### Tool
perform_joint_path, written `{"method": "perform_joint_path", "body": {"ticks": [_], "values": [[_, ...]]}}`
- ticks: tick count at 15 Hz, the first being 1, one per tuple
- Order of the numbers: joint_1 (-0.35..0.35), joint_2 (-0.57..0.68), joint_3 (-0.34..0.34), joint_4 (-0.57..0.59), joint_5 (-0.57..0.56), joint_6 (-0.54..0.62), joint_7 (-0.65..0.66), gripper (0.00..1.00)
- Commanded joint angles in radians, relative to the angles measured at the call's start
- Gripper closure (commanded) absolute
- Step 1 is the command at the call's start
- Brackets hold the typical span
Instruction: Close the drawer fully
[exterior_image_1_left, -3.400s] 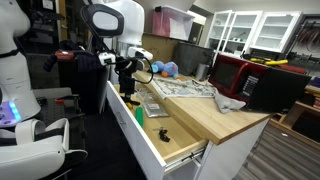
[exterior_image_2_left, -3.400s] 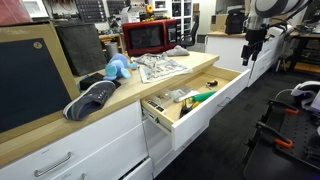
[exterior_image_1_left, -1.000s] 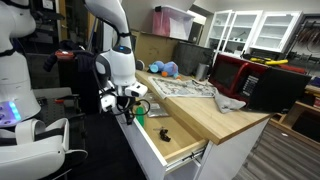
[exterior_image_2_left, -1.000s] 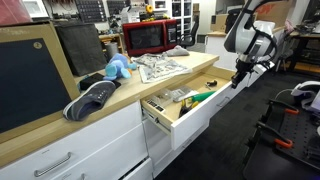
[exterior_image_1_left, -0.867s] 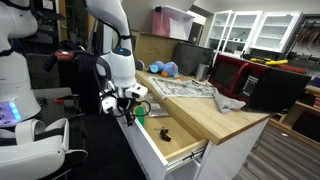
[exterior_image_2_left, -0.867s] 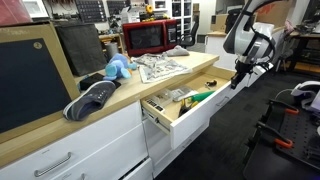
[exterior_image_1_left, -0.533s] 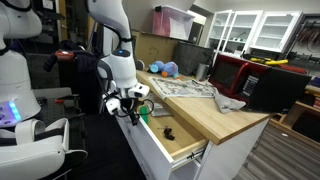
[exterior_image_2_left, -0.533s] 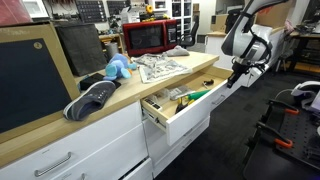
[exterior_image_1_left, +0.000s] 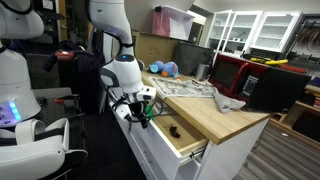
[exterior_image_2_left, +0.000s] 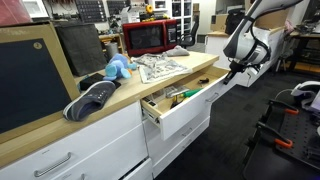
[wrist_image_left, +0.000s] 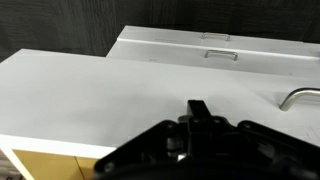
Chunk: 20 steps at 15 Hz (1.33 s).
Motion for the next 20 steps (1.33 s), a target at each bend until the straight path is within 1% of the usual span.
{"method": "perform_joint_path", "body": {"ticks": [1, 4, 6, 7, 8, 9, 11, 14, 15, 17, 19, 20], "values": [[0.009, 0.016, -0.013, 0.072, -0.060, 0.014, 0.018, 1.00], [0.025, 0.044, -0.025, 0.123, -0.090, 0.014, 0.035, 1.00], [0.046, 0.072, -0.037, 0.167, -0.090, 0.014, 0.037, 1.00], [0.110, 0.065, -0.127, 0.167, -0.264, 0.001, 0.218, 1.00], [0.128, 0.091, -0.146, 0.181, -0.319, 0.023, 0.264, 1.00], [0.171, 0.095, -0.200, 0.203, -0.405, 0.014, 0.362, 1.00], [0.251, 0.117, -0.296, 0.256, -0.534, 0.010, 0.515, 1.00], [0.355, 0.157, -0.411, 0.335, -0.663, 0.012, 0.694, 1.00], [0.382, 0.169, -0.441, 0.356, -0.697, 0.013, 0.744, 1.00], [0.413, 0.181, -0.479, 0.386, -0.749, 0.013, 0.819, 1.00], [0.406, 0.180, -0.479, 0.386, -0.792, 0.013, 0.872, 1.00], [0.388, 0.162, -0.464, 0.361, -0.817, 0.010, 0.894, 1.00]]}}
